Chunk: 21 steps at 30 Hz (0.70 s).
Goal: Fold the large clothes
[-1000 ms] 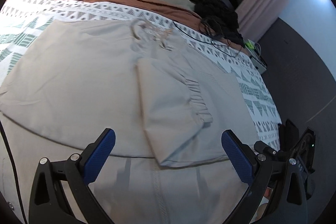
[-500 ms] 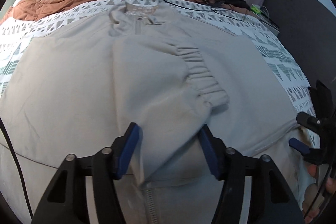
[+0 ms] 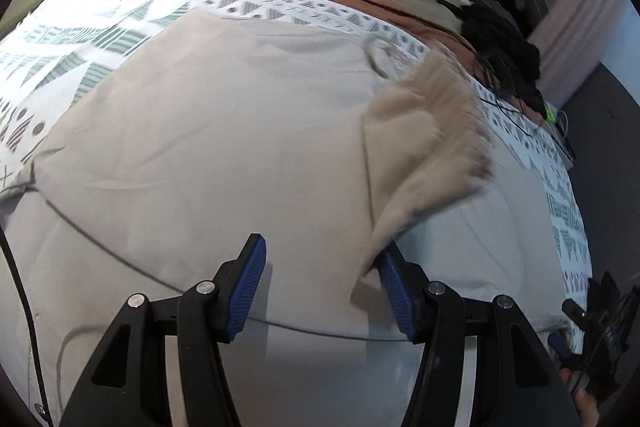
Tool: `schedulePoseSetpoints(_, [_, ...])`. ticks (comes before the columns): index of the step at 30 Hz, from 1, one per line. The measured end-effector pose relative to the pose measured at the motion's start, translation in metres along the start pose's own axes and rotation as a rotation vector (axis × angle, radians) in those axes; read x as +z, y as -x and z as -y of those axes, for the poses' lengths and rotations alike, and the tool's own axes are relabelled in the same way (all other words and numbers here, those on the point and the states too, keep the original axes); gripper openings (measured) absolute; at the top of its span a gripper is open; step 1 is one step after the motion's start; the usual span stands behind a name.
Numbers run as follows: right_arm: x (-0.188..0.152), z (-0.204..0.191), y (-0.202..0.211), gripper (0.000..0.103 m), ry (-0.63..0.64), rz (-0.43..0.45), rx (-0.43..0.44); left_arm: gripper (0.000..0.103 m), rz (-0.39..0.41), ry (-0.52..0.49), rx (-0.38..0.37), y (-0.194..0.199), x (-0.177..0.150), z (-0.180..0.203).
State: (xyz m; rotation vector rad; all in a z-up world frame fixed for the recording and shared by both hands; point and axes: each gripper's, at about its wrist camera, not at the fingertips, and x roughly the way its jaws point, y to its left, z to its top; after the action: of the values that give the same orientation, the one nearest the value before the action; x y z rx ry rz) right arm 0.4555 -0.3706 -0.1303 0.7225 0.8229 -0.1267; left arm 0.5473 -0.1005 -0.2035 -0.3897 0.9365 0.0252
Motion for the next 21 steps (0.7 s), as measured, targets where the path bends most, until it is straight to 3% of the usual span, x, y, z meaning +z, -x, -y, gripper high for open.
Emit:
schedulePoseSetpoints(3, [-0.001, -0.005, 0.000, 0.103, 0.006, 0.004, -0.019, 0.058, 0.017, 0.053, 0.023, 0.006, 0.005, -0.014])
schedulePoseSetpoints(8, [0.002, -0.007, -0.001, 0.103, -0.007, -0.004, -0.015, 0.058, 0.014, 0.121, -0.007, 0.010, 0.015, -0.028])
schedulePoseSetpoints(15, [0.004, -0.012, 0.000, 0.103, -0.033, -0.026, 0.045, 0.058, -0.059, 0.114, -0.020, 0.013, 0.015, -0.026])
schedulePoseSetpoints(21, [0.000, -0.025, 0.008, 0.103, 0.001, -0.024, 0.058, 0.059, 0.012, 0.058, -0.012, 0.053, 0.012, -0.026])
